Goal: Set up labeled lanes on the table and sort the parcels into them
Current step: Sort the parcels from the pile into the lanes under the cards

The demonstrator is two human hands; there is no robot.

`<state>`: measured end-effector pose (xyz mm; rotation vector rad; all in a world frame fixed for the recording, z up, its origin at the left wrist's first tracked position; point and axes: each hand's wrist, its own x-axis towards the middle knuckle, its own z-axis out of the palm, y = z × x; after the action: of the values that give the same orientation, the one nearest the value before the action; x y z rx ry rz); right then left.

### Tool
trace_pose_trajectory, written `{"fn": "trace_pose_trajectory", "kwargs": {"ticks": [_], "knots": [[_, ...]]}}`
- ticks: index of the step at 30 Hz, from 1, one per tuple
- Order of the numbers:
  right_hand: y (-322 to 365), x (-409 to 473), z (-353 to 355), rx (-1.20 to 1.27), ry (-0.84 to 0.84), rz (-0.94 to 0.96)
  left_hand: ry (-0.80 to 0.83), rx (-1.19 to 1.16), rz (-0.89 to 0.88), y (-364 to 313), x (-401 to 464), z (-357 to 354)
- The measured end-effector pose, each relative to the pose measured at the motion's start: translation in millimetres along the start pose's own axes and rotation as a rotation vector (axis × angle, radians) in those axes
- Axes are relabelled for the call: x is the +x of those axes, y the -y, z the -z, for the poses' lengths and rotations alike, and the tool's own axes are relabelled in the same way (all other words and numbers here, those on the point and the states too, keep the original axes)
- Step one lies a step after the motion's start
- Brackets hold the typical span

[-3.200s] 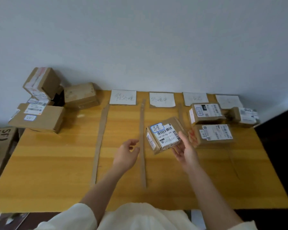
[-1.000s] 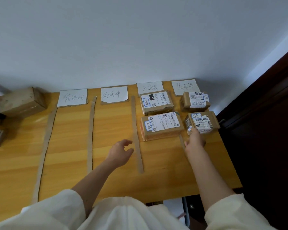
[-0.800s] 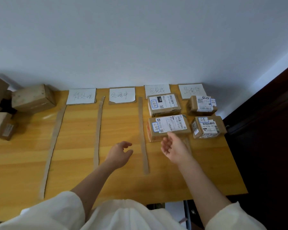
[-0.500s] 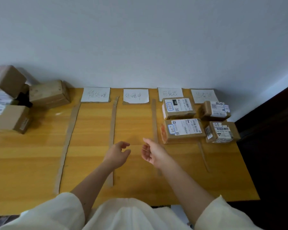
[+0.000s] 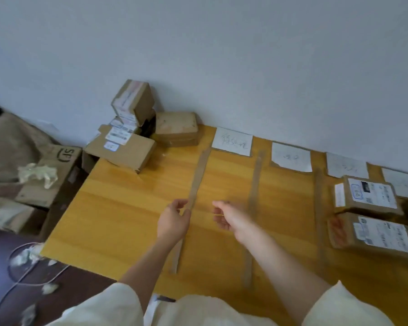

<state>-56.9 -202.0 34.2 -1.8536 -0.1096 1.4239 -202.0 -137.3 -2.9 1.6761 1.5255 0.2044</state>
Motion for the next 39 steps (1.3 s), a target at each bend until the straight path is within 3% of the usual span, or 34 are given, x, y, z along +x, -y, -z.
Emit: {"fn": "trace_pose_trajectory", "kwargs": {"ticks": [6, 17, 27, 39], "knots": [[48, 30, -93, -0.191, 0.103, 0.096, -0.139, -0.116, 0.157, 53, 49, 72], [109, 88, -192, -0.230, 0.051, 0.146, -0.258, -0.297, 0.246, 84, 117, 135], [110, 122, -220, -0.099, 0.025, -0.011, -0.225, -0.360, 0.240, 83, 140, 148], [104, 107, -207, 0.120, 0.208, -0.031, -0.219, -0.358, 0.218, 86, 129, 148]]}}
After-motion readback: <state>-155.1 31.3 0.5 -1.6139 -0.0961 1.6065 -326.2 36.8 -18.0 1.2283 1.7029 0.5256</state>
